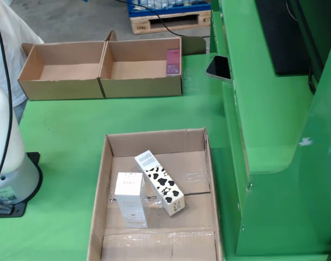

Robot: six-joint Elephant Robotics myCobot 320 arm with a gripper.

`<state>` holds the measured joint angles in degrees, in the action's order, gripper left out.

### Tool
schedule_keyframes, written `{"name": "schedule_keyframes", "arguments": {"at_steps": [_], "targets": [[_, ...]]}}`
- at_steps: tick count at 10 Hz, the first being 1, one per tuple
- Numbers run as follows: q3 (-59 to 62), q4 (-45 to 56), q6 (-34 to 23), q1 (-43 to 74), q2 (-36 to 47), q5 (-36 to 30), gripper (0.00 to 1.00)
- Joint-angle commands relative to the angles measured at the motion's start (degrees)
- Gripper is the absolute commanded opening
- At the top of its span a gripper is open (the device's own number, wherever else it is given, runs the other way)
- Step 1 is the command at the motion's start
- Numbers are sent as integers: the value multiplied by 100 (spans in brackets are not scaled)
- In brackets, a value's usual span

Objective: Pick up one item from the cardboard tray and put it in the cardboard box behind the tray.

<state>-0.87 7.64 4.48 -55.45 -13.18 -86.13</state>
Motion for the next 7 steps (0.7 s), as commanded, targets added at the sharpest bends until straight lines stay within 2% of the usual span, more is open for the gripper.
{"name": "schedule_keyframes", "arguments": {"at_steps": [1,3,4,7], "targets": [[87,-446,104,-937,-120,263,0],[87,-446,104,-937,-120,263,0],[87,-654,134,-1599,-188,558,0],[87,-655,134,-1599,-188,558,0]]}}
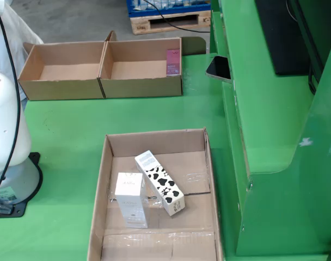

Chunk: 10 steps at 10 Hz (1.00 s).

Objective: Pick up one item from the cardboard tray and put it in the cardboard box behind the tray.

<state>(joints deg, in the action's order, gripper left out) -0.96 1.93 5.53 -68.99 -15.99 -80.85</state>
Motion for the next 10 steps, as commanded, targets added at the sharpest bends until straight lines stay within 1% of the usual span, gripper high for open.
{"name": "schedule_keyframes", "arguments": {"at_steps": [1,2,3,4,5,7,8,9,10], "targets": [[96,-83,29,-245,93,30,0],[96,-248,43,-735,4,155,0],[96,-248,43,-735,4,155,0],[96,-128,75,-1425,152,22,0],[96,-129,75,-1425,152,22,0],[96,-123,39,-2153,267,168,0],[96,-123,39,-2153,267,169,0],[96,-168,-15,-2626,371,266,0],[96,-168,-15,-2626,371,266,0]]}}
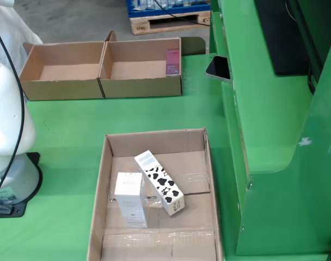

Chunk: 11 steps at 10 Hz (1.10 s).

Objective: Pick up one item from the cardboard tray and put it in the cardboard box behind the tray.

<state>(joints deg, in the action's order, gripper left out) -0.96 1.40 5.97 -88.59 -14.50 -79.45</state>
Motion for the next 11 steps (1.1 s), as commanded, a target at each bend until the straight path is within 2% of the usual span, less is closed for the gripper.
{"name": "schedule_keyframes", "arguments": {"at_steps": [1,3,4,5,6,11], "targets": [[96,-115,-59,-665,222,126,0],[96,-36,-71,-919,327,-21,0],[96,213,-60,-1101,411,-408,0],[96,213,-60,-1102,412,-408,0],[96,389,-87,-1119,429,-675,0],[96,389,-87,-1119,429,-675,0]]}}
